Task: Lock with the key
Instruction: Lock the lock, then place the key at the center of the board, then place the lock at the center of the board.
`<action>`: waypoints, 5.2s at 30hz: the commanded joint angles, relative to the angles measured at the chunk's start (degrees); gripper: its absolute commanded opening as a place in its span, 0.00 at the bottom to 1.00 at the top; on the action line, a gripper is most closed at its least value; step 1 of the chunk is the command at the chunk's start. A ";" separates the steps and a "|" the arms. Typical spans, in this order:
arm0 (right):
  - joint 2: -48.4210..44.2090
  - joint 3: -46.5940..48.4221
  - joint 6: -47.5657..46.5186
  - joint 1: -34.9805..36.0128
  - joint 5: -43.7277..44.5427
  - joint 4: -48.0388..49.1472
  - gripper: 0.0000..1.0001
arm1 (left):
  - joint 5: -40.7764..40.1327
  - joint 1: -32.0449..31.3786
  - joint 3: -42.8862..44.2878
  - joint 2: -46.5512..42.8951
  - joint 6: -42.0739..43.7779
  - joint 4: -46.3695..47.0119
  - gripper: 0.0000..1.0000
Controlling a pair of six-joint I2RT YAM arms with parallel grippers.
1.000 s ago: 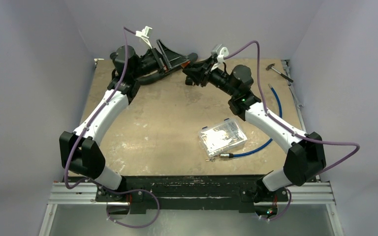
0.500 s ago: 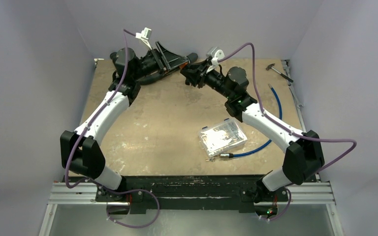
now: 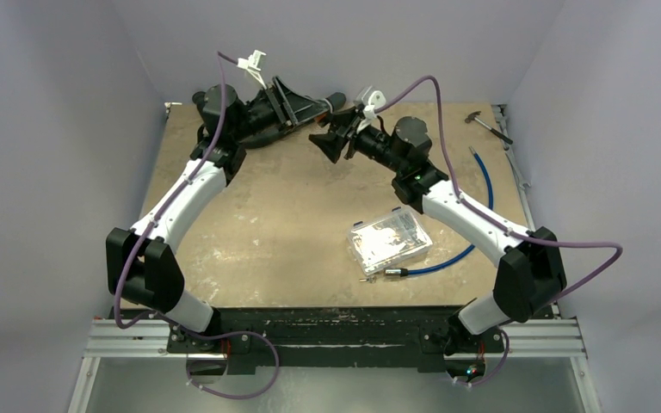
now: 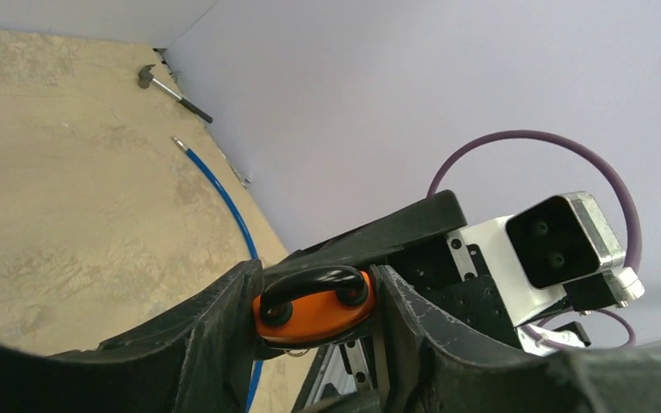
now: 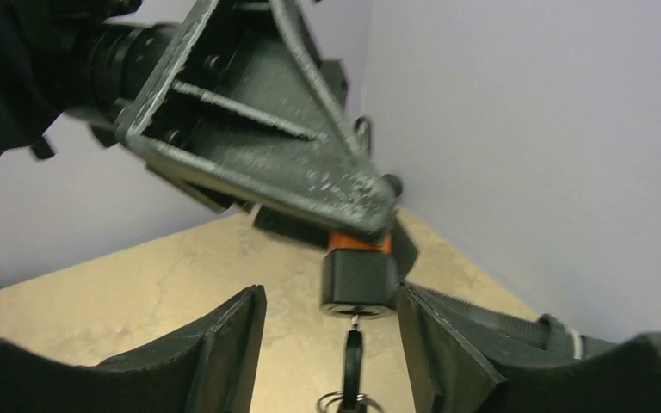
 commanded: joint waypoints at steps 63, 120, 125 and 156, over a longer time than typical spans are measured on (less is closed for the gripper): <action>-9.66 -3.40 -6.13 -3.36 -3.44 -17.70 0.00 | -6.16 5.43 5.33 3.16 3.86 5.04 0.00; 30.93 7.34 20.82 -18.05 -7.75 -12.81 0.00 | -15.19 -6.19 10.53 36.36 37.39 -17.34 0.00; 31.67 6.57 20.59 -18.29 -6.65 -12.49 0.00 | -17.66 -6.30 13.78 39.15 38.24 -21.91 0.03; 35.68 6.97 23.45 -19.13 -6.70 -10.97 0.09 | -22.59 -6.92 16.80 41.59 38.06 -28.51 0.68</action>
